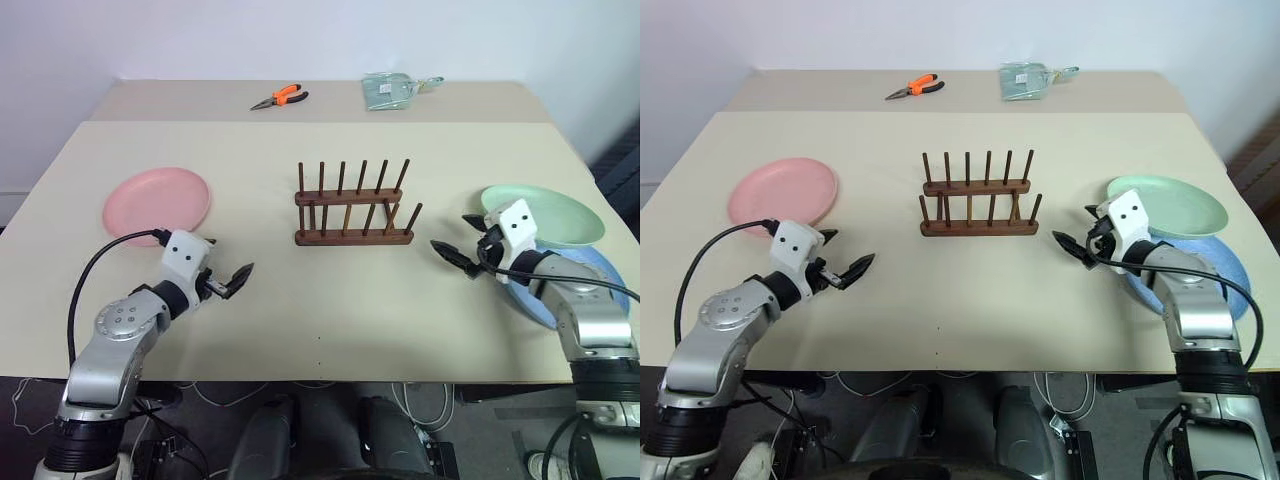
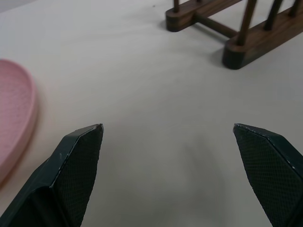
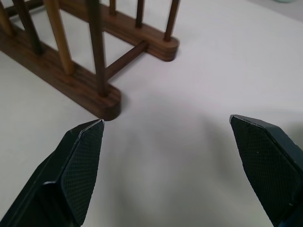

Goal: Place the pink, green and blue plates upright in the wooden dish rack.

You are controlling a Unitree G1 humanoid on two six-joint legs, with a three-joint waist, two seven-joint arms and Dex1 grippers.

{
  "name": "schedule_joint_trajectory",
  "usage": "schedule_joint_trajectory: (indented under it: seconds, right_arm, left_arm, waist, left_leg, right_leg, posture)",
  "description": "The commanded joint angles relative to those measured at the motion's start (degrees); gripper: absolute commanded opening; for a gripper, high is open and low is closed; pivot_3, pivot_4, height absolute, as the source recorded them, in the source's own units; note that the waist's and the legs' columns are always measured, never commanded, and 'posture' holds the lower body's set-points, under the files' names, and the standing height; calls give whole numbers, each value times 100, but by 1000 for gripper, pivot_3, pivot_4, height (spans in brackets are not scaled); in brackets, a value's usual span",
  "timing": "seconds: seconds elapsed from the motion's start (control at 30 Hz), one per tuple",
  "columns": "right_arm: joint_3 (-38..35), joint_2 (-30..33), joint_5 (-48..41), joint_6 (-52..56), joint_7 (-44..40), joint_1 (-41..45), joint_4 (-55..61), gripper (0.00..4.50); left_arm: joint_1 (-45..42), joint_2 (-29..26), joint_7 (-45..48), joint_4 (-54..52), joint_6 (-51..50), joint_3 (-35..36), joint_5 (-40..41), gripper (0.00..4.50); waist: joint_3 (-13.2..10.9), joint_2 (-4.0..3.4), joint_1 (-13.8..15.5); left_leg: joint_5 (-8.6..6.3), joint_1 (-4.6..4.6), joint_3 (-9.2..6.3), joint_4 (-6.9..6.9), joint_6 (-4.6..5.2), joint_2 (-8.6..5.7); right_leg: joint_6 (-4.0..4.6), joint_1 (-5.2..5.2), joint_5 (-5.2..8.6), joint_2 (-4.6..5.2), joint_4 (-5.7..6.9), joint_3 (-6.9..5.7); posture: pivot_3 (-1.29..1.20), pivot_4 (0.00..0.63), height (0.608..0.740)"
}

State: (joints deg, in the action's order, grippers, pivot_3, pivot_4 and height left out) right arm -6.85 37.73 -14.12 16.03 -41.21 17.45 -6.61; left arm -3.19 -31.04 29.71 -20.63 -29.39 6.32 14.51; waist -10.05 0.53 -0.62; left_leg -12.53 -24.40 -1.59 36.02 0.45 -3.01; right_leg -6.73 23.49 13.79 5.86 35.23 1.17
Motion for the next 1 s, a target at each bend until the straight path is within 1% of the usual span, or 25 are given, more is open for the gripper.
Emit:
schedule_joint_trajectory:
  seconds: [0.03,0.2,0.23,0.33,0.43,0.57,0.63,0.7,0.77,0.83,0.9,0.93,1.0]
  right_arm:
    - [67,-63,225,-291,144,227,-107,4330]
    - [120,-136,220,-319,75,329,-242,4330]
    - [114,-153,159,-242,32,312,-193,4424]
    - [105,-200,55,-110,-29,191,44,4424]
    - [82,-316,140,-83,232,-15,399,4424]
    - [0,-440,243,-45,591,-408,921,4424]
    - [-53,-484,249,4,740,-658,1177,4424]
    - [-87,-515,291,52,886,-938,1470,4424]
    - [-181,-566,265,138,1040,-1164,1738,4424]
    - [-233,-591,277,187,1189,-1321,1918,4424]
    - [-265,-625,295,252,1327,-1463,2112,4500]
    - [-274,-637,293,281,1375,-1508,2182,4500]
    - [-272,-634,305,300,1440,-1557,2237,4500]
  left_arm:
    - [-68,22,-49,-147,-6,13,21,4500]
    - [-175,23,40,-90,-58,-54,87,4500]
    - [-265,23,139,46,-44,-104,125,4500]
    - [-566,11,482,534,76,-293,164,4500]
    - [-1249,-41,1165,1664,585,-816,-79,4500]
    - [-2505,179,1962,3832,1597,-1462,-536,4500]
    - [-3194,431,2195,4978,2085,-1679,-770,4500]
    - [-3724,694,2416,5869,2419,-1764,-880,4500]
    - [-4197,1007,2677,6611,2646,-1817,-941,4500]
    - [-4492,1236,2911,7146,2852,-1881,-1056,4500]
    - [-4650,1389,3038,7523,3054,-1951,-1224,3989]
    - [-4696,1434,3052,7648,3141,-1959,-1293,3645]
    - [-4729,1514,3197,7762,3227,-1910,-1299,2667]
  waist:
    - [0,0,-1]
    - [0,0,11]
    - [0,0,13]
    - [0,0,11]
    - [1,0,25]
    - [1,0,83]
    - [3,-1,130]
    - [5,2,145]
    - [6,1,167]
    - [5,1,149]
    - [6,2,139]
    - [7,3,138]
    - [7,3,125]
  left_leg:
    - [0,0,0,0,0,0]
    - [0,-1,0,1,0,-2]
    - [0,-1,1,1,0,-2]
    - [1,0,0,4,0,-3]
    - [1,1,0,4,1,-4]
    - [2,0,0,9,1,-8]
    - [2,0,0,11,1,-8]
    - [2,0,0,12,2,-12]
    - [0,-1,0,13,6,-16]
    - [-2,-2,1,17,10,-17]
    - [-3,-1,1,20,13,-18]
    - [-3,0,1,21,13,-18]
    - [-3,1,1,20,13,-15]
  right_leg:
    - [0,0,0,0,0,0]
    - [0,0,0,-1,0,-6]
    - [-1,-1,0,-1,0,-6]
    - [-1,-2,-1,-4,1,-8]
    - [-2,-3,-1,-7,3,-11]
    - [-4,-3,-2,-19,7,-12]
    - [-17,-3,-10,-20,6,-13]
    - [-21,-5,-12,-19,5,-15]
    - [-24,-8,-12,-16,4,-14]
    - [-26,-9,-12,-17,3,-15]
    - [-28,-12,-13,-17,4,-15]
    - [-29,-14,-13,-17,5,-15]
    - [-32,-14,-13,-19,8,-15]
  posture:
    - [0,150,738]
    - [0,150,738]
    - [0,150,738]
    - [0,150,738]
    - [0,150,738]
    - [0,150,738]
    - [0,150,738]
    - [0,150,738]
    - [0,150,738]
    - [0,150,738]
    - [0,150,738]
    - [0,150,738]
    - [0,150,738]
